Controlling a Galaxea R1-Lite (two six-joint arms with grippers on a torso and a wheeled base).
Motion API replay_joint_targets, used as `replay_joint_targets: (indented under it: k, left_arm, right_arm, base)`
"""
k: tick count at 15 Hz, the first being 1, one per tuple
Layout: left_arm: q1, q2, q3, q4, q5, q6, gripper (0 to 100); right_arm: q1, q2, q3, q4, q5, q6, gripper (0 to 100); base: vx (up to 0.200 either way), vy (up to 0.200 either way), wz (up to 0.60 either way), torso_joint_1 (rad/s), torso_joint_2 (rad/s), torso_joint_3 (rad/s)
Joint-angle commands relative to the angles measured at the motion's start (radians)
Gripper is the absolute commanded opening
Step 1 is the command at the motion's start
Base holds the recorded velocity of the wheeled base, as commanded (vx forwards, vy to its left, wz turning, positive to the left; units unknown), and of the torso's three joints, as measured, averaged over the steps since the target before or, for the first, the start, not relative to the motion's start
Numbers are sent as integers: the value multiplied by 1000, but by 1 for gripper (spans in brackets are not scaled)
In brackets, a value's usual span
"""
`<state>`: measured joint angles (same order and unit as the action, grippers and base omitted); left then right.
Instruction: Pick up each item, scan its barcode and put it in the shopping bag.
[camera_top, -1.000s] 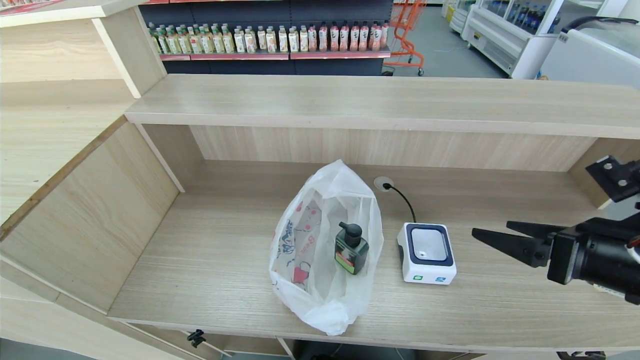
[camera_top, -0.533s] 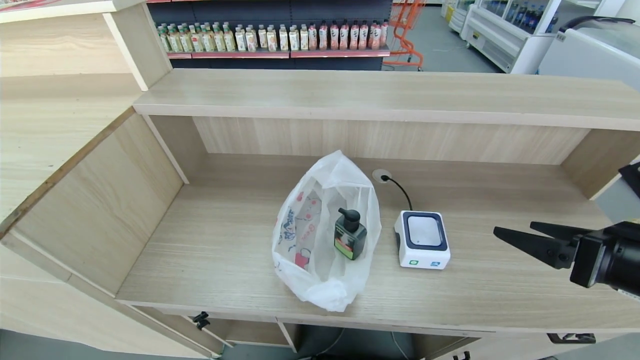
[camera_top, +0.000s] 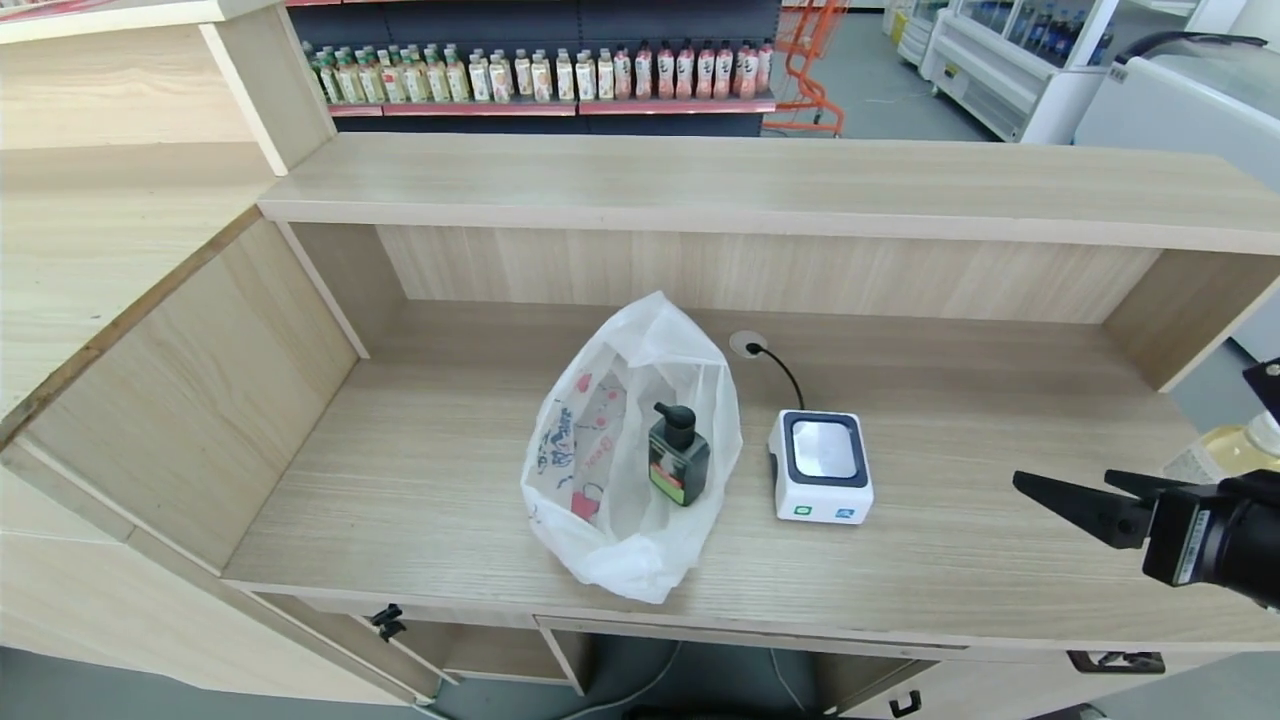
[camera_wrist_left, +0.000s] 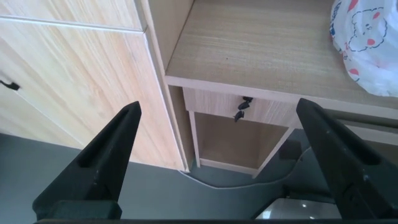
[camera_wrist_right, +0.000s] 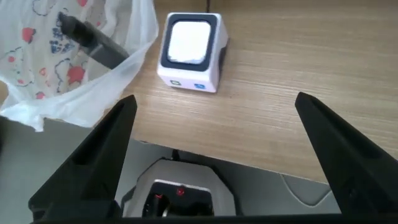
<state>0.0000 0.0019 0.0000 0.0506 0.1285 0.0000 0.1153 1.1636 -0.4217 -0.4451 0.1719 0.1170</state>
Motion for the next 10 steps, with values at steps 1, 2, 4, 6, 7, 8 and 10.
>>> replay_joint_targets:
  k: [1,2,4,6,7,8,10]
  left_arm:
    - [0,0,0,0,0,0,100]
    - [0,0,0,0,0,0,100]
    - [0,0,0,0,0,2,100]
    - [0,0,0,0,0,2,100]
    - [0,0,0,0,0,2,100]
    - [0,0,0,0,0,2,100]
    - [0,0,0,0,0,2,100]
  right_arm:
    - [0,-1,14,-1,-12,1,100]
    - [-9,-9,37,-1,-34,1,100]
    - [-14,-10,49,-1,-48,1,100]
    - [-14,-7,50,5,-81,0,100]
    - [-14,-10,49,31,-101,-4,100]
    - [-16,-16,49,72,-138,-22,100]
    - [-14,-35,60,149,-246,-33,100]
  base:
    - [0,-200,0,2,7,7]
    - [0,-200,0,2,2,-2]
    - [0,-200,0,2,2,7]
    - [0,-200,0,2,2,5]
    - [0,-200,0,2,2,-2]
    - [0,-200,0,7,2,7]
    - [0,-200,0,5,7,0]
